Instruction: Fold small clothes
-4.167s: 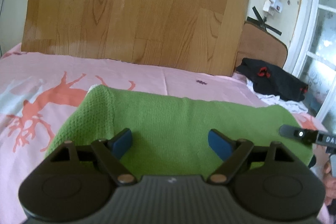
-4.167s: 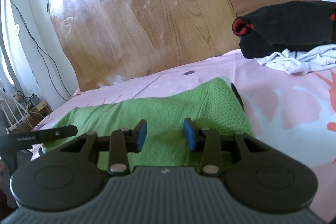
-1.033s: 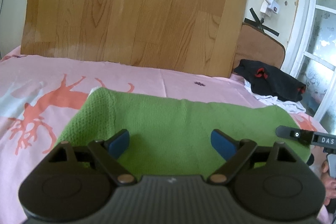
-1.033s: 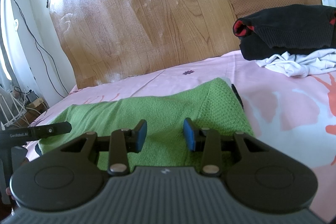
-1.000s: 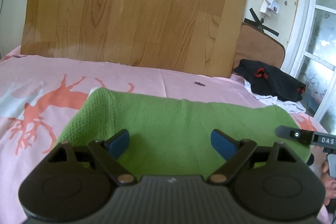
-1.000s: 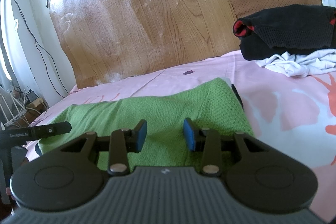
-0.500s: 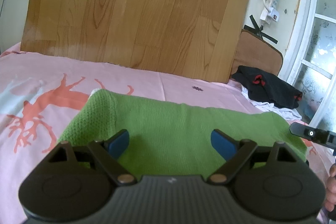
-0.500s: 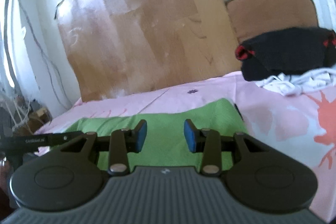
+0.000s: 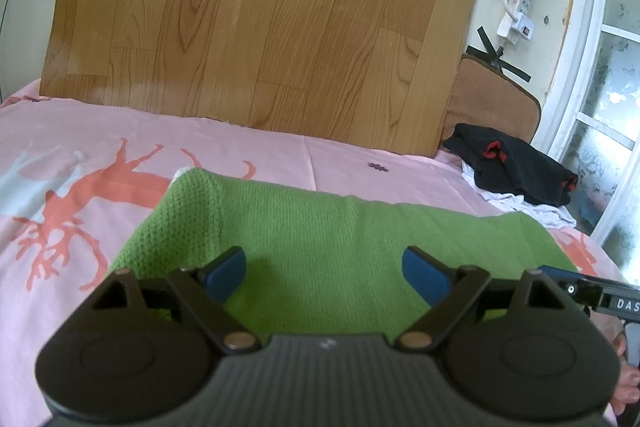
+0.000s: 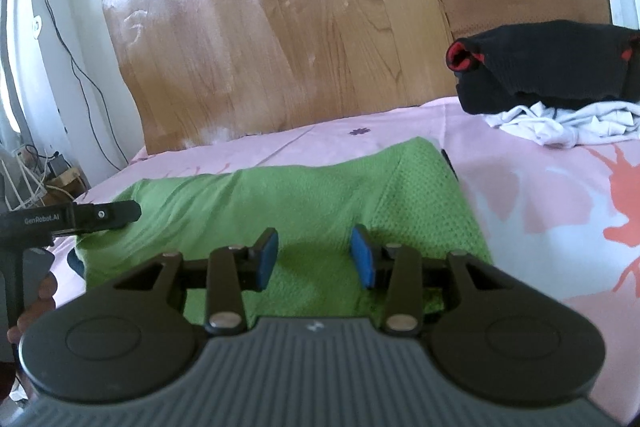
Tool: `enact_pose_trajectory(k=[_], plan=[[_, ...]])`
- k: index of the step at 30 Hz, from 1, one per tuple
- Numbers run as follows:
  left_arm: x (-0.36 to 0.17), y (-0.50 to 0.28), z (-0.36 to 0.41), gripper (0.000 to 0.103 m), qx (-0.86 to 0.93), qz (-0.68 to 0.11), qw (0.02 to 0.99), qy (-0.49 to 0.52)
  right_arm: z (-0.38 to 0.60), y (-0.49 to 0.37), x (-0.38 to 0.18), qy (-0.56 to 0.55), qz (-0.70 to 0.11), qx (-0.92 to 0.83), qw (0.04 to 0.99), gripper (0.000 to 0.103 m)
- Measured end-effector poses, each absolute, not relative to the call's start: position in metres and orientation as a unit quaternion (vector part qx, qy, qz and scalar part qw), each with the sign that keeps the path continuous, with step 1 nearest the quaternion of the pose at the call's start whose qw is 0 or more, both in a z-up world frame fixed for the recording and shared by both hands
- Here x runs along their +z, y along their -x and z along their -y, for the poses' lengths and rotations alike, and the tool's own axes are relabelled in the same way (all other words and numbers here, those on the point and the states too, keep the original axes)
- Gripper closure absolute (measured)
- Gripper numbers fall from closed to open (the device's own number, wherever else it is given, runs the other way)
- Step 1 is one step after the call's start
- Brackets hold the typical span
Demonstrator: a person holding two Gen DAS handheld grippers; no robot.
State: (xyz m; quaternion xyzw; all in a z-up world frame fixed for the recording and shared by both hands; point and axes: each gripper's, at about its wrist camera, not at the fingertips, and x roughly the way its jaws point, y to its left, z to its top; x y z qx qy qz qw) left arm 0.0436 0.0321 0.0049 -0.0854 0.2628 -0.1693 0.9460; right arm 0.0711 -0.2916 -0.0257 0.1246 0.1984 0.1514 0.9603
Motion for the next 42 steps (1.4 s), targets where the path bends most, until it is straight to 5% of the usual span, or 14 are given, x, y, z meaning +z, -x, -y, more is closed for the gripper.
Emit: enact_pose_trajectory(k=[6,22,27,31,40,42], plan=[[0.005,-0.044,-0.032,0.014,-0.169,-0.265,0.946,0.085,0.286,-0.070,-0.024,-0.112,-0.200,0.159,0.960,0.049],[0.005,-0.046,-0.033,0.012,-0.163,-0.269,0.945,0.084,0.287,-0.065,-0.023,-0.126,-0.195,0.159,0.960,0.049],[0.008,-0.040,-0.040,0.015,-0.170,-0.245,0.949,0.104,0.318,-0.041,-0.008,-0.190,-0.139,0.125,0.964,0.049],[0.010,-0.040,-0.042,0.027,-0.185,-0.242,0.945,0.116,0.351,-0.042,-0.007,-0.244,-0.157,0.093,0.952,0.047],[0.023,-0.049,-0.015,0.083,-0.252,-0.277,0.918,0.129,0.361,-0.072,-0.035,-0.314,-0.247,0.121,0.909,0.044],[0.024,-0.052,-0.005,0.084,-0.254,-0.278,0.919,0.113,0.356,-0.078,-0.036,-0.300,-0.263,0.125,0.908,0.044]])
